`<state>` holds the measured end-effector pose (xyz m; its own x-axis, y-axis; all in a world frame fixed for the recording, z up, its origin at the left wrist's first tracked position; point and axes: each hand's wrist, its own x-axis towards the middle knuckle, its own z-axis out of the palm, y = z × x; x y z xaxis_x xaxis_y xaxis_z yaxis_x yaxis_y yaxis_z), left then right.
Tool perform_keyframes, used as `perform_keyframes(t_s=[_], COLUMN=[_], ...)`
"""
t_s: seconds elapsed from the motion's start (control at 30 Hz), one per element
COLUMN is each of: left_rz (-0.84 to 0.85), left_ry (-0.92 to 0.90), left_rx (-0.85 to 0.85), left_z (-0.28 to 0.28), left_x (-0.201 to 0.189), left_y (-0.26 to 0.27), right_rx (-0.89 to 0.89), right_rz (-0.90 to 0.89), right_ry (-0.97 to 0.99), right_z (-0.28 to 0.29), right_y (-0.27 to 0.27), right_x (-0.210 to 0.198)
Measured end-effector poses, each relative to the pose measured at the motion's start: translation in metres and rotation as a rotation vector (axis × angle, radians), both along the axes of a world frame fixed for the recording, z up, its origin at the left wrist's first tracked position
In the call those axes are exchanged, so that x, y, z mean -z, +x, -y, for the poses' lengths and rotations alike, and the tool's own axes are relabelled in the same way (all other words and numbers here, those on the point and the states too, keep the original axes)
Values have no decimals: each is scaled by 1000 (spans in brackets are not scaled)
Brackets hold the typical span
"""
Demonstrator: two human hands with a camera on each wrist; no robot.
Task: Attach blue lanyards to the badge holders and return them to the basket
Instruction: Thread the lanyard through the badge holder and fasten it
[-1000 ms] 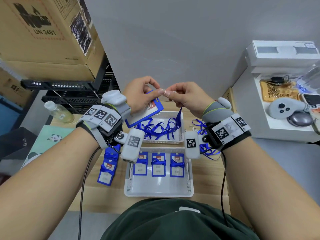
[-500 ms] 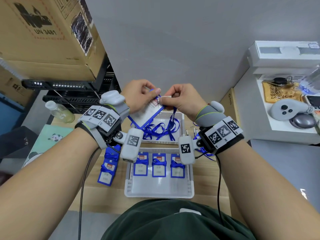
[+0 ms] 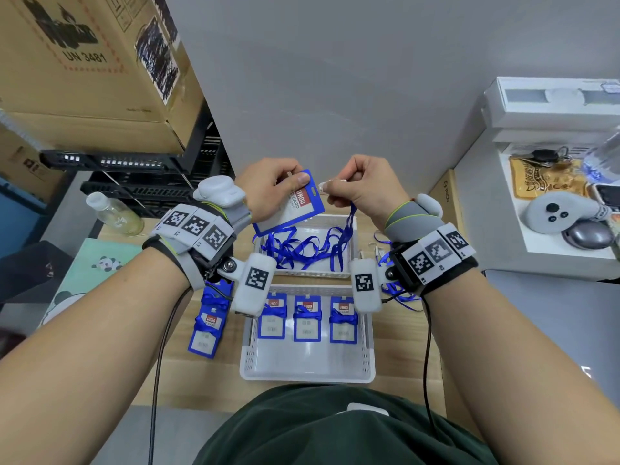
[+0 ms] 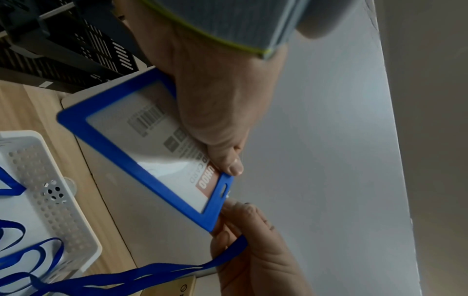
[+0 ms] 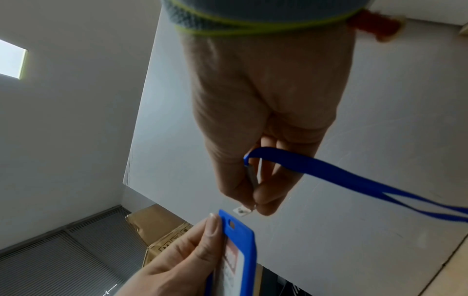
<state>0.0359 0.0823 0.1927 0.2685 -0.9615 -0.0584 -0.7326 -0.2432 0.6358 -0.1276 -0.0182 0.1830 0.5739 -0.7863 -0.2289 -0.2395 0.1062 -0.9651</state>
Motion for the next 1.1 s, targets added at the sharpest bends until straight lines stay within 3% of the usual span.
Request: perform_keyframes(t_s=[1.1], left_rz=[-62], left_ry=[23], left_rx=[47], left_z=[3], left_x=[0], left_y=[0], right_rx=[-126], right_rz=[16], right_ry=[57], right_z=[-2], right_y=[-5], right_x=[0])
